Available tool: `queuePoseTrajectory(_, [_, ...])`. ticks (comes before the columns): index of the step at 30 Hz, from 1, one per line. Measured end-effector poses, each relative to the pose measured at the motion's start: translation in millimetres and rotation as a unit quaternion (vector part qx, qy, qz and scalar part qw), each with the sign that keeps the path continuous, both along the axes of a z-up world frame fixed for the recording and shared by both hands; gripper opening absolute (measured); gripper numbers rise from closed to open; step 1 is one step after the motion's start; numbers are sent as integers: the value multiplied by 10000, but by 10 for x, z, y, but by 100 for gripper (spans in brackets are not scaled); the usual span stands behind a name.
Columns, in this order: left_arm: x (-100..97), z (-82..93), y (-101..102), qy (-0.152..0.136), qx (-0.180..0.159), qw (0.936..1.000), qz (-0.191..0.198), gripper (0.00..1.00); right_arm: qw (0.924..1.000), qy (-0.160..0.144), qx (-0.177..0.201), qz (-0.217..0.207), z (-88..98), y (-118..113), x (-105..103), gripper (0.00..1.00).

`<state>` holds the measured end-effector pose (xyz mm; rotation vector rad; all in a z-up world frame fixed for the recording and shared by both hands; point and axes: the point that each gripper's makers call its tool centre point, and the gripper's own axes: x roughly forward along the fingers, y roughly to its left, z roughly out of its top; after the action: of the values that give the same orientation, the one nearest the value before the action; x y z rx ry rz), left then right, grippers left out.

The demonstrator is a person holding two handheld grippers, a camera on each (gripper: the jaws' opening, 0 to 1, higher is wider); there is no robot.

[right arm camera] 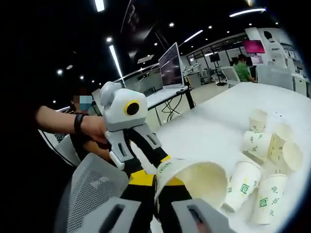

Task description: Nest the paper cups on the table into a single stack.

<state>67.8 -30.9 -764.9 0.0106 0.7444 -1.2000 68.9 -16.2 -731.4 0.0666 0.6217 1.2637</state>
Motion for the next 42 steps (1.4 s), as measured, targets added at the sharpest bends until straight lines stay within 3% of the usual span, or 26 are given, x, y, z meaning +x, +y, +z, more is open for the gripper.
queuePoseTrajectory(6, [11, -87, 72, -76, 195, 9997, 84, 25, 9995, -28, -293, -72, -87, 29, 137, 0])
queuePoseTrajectory(12, [20, -207, 205, -82, 377, 9984, 420, 32, 9981, -15, -601, -108, -169, 89, 226, 0])
queuePoseTrajectory(15, [23, -216, 248, -119, 412, 9975, 570, 39, 9975, -13, -707, -90, -196, 145, 266, 0])
queuePoseTrajectory(19, [72, -225, 324, -279, 519, 9943, 890, 51, 9963, -43, -856, -83, -203, 239, 304, 0])
queuePoseTrajectory(22, [154, -184, 385, -531, 491, 9908, 1140, 52, 9946, -72, -1033, 7, -249, 305, 350, 0])
queuePoseTrajectory(27, [234, -169, 468, -713, 443, 9864, 1413, 60, 9901, -136, -1373, 243, -356, 404, 427, 0])
queuePoseTrajectory(33, [271, -185, 567, -729, 436, 9797, 1818, 67, 9879, -165, -1524, 228, -402, 531, 561, 0])
queuePoseTrajectory(37, [272, -215, 655, -678, 457, 9762, 2007, 70, 9808, -247, -1915, 281, -515, 509, 657, 0])
queuePoseTrajectory(42, [241, -204, 729, -664, 450, 9732, 2155, 72, 9771, -265, -2077, 366, -594, 574, 757, 0])
